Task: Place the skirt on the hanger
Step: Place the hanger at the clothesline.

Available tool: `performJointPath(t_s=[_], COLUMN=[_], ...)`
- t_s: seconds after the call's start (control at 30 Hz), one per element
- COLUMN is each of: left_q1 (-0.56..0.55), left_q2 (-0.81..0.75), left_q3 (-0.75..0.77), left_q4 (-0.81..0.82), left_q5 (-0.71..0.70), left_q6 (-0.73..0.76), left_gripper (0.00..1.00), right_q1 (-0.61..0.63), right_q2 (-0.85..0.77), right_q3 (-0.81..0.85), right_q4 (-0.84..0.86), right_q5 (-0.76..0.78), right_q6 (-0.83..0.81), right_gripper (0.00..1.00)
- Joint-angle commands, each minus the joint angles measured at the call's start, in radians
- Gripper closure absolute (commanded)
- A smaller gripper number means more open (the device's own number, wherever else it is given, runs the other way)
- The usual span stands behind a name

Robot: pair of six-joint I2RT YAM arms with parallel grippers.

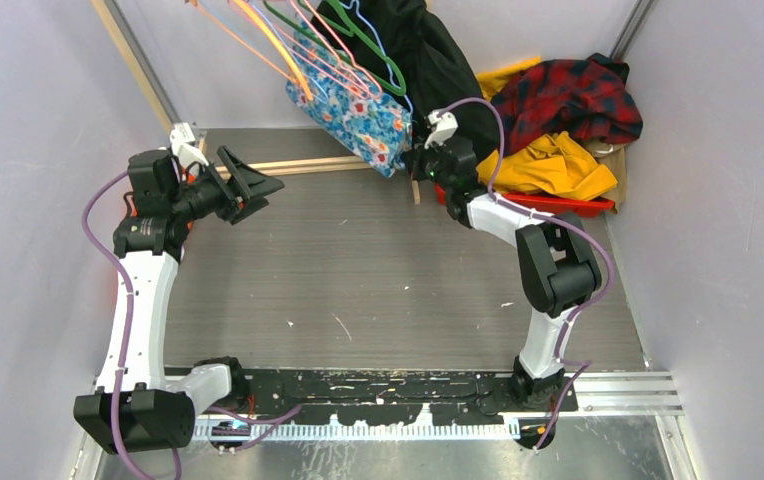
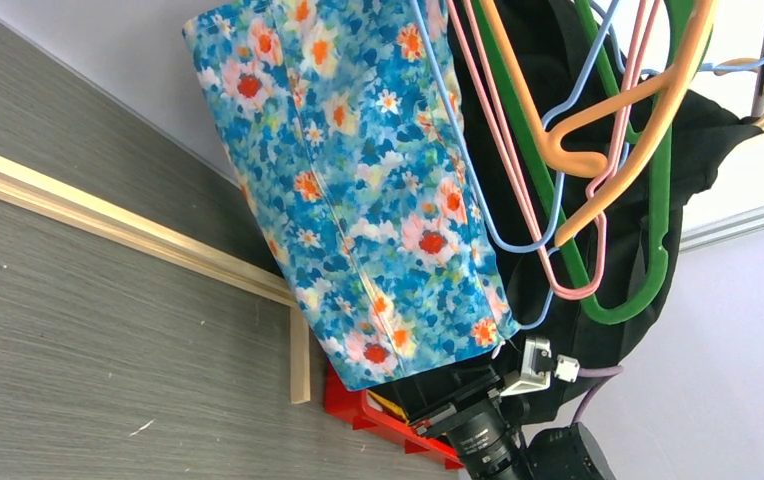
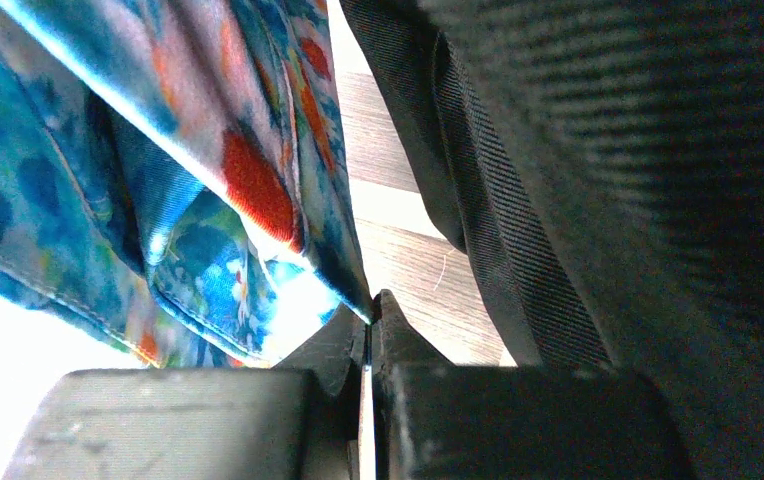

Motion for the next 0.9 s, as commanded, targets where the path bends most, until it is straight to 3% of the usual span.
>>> performJointPath(t_s=[0.0, 0.5, 0.67, 0.87], left_q1=[0.008, 0.008, 0.008, 0.008], left_q2=[-0.015, -0.024, -0.016, -0.021], left_q3=[0.000, -0.012, -0.039, -0.063], left_q4=[0.062, 0.063, 0.071, 0.079], left_q5=[0.013, 0.010, 0.004, -0.001], left_q6=[-0.007, -0.005, 0.002, 0.012], left_gripper=[0.26, 0.26, 0.25, 0.22], right_q1=[0.001, 0.009, 0.014, 0.013], right_q2=[0.013, 0.020, -0.053, -0.168], right_q3=[-0.025, 0.007, 0.010, 0.046], right_q4=[0.003, -0.113, -0.174, -0.295], right_q5=[0.014, 0.031, 0.005, -0.026], right_q6=[0.014, 0.001, 0.013, 0.021], right_gripper=[0.99, 0.98, 0.68, 0.52])
